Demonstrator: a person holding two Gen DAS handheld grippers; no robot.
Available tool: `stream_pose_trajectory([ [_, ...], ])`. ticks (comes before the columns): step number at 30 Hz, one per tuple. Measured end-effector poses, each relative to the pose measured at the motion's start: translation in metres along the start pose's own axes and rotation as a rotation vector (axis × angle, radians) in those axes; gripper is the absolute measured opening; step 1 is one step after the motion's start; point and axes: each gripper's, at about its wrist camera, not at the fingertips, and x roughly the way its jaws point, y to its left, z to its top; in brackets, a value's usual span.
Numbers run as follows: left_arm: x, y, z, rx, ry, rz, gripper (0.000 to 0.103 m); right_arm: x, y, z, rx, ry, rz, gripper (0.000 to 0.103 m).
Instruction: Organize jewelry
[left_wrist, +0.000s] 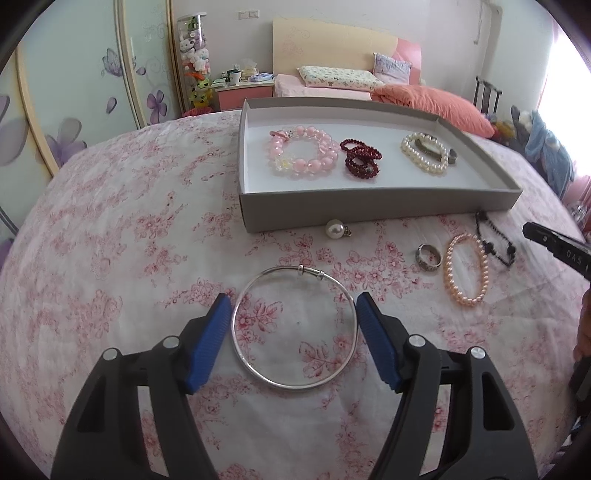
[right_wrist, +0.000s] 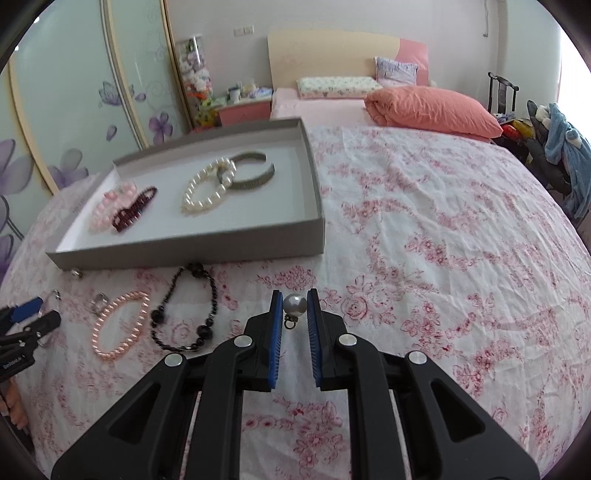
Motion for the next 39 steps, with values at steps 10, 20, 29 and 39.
stream_pose_trajectory([
  [10,-0.041,0.000,0.009,-0.059,-0.159,-0.015,0.068,-0.052,0.018,0.010,-0.031,-0.195,0.053,0.014],
  [20,-0.103,-0.032,0.031,-0.011,-0.439,0.042,0.068,-0.096,0.052,0.019,-0.107,-0.431,0.089,0.014],
  [29,-0.121,-0.052,0.040,0.003,-0.545,0.055,0.068,-0.109,0.059,0.022,-0.127,-0.541,0.099,0.014],
  [39,-0.116,-0.054,0.044,-0.001,-0.543,0.059,0.068,-0.107,0.056,0.024,-0.116,-0.539,0.105,0.014],
])
